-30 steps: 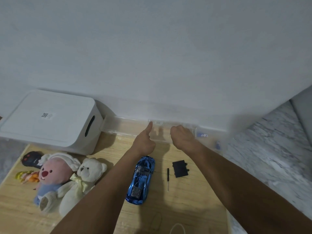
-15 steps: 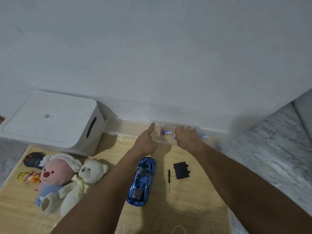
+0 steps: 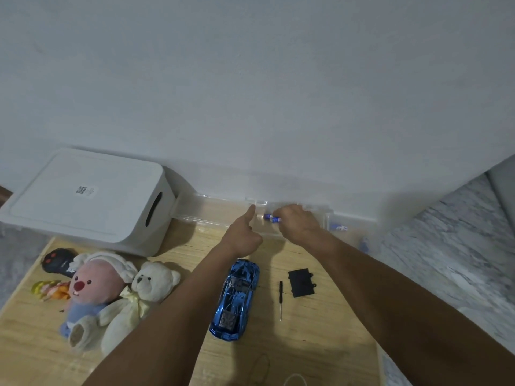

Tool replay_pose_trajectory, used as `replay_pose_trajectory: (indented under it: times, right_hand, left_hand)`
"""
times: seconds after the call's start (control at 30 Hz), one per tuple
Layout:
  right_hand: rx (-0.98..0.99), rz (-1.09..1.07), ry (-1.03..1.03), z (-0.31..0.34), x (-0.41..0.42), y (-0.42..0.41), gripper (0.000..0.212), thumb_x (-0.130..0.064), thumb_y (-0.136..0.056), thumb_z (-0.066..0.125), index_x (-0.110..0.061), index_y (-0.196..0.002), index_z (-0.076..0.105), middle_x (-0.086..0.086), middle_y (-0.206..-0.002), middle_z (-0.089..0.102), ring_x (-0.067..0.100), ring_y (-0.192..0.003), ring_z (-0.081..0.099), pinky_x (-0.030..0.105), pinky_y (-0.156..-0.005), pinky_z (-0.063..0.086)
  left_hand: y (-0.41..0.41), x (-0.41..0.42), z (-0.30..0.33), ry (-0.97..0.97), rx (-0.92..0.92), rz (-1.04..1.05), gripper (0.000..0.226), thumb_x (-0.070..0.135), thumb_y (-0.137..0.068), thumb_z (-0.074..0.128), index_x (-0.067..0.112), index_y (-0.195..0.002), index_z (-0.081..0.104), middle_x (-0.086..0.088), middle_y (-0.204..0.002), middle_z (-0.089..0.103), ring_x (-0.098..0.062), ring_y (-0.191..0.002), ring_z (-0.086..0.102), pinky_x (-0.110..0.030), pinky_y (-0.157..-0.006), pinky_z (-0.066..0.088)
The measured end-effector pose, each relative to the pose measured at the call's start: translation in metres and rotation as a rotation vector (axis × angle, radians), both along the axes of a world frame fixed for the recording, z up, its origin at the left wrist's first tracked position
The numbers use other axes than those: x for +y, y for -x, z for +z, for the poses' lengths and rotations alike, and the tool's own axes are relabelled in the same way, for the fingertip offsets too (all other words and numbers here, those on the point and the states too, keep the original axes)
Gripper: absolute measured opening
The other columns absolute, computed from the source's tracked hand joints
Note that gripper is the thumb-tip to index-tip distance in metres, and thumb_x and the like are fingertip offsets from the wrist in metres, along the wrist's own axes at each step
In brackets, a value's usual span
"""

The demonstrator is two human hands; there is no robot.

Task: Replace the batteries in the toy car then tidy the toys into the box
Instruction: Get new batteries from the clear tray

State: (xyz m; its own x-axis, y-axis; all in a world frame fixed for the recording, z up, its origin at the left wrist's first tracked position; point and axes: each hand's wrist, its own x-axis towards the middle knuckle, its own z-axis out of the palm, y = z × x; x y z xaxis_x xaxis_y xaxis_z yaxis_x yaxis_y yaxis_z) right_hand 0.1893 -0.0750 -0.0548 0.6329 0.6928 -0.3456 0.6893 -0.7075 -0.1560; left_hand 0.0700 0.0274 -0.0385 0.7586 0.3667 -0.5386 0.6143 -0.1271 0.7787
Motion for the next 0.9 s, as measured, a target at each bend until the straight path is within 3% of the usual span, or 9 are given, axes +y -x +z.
replay_pose_trajectory:
  times: [0.07,0.13,0.3,0.6,0.77,0.9]
  right_hand:
    - [-0.001,0.02,-0.018,-0.001,0.007,0.005,0.037,0.003,-0.089,0.049,-0.017,-0.116,0.065,0.009,-0.108,0.064,0.029,-0.099,0.061,0.036,-0.075,0.049]
    - [-0.019,0.047,0.006,-0.003,0.012,0.007,0.034,0.0,-0.091,0.05,-0.015,-0.117,0.065,0.009,-0.107,0.065,0.028,-0.099,0.061,0.035,-0.076,0.047]
    - [0.014,0.046,0.036,-0.004,0.016,0.004,0.03,-0.009,-0.093,0.056,-0.018,-0.12,0.066,0.01,-0.11,0.065,0.028,-0.101,0.061,0.035,-0.081,0.048]
    - [0.061,0.079,0.107,0.0,0.027,0.002,0.026,-0.024,-0.091,0.063,-0.013,-0.113,0.069,0.011,-0.105,0.067,0.027,-0.095,0.063,0.033,-0.075,0.048]
    - [0.046,0.079,0.092,0.005,0.028,0.002,0.025,-0.018,-0.092,0.061,-0.009,-0.115,0.067,0.014,-0.107,0.065,0.028,-0.094,0.062,0.034,-0.074,0.046]
    - [0.031,0.013,-0.021,0.003,0.027,0.004,0.029,0.0,-0.086,0.058,-0.012,-0.108,0.072,0.014,-0.097,0.064,0.027,-0.081,0.058,0.031,-0.067,0.043]
  left_hand:
    - [0.001,-0.001,0.001,0.015,-0.013,0.008,0.085,-0.009,-0.086,0.05,0.021,-0.155,0.01,-0.003,-0.152,0.035,-0.02,-0.131,0.045,-0.034,-0.087,0.049]
    - [0.002,-0.001,0.002,0.028,-0.028,0.015,0.085,-0.01,-0.086,0.049,0.02,-0.155,0.01,-0.003,-0.156,0.03,-0.022,-0.14,0.036,-0.029,-0.088,0.045]
    - [0.006,0.002,-0.003,0.049,-0.04,0.066,0.085,-0.013,-0.084,0.048,0.015,-0.155,0.01,-0.006,-0.157,0.027,-0.021,-0.139,0.036,-0.026,-0.086,0.044]
    - [0.007,0.003,-0.007,0.046,-0.05,0.081,0.085,-0.014,-0.083,0.049,0.013,-0.155,0.014,-0.008,-0.156,0.03,-0.022,-0.139,0.038,-0.027,-0.083,0.044]
    - [0.007,0.003,-0.007,0.05,-0.052,0.077,0.085,-0.013,-0.083,0.049,0.015,-0.155,0.014,-0.006,-0.157,0.029,-0.021,-0.139,0.037,-0.026,-0.081,0.044]
    - [0.009,0.002,-0.006,0.066,-0.061,0.087,0.085,-0.013,-0.083,0.048,0.016,-0.155,0.014,-0.004,-0.157,0.029,-0.019,-0.139,0.037,-0.028,-0.086,0.044]
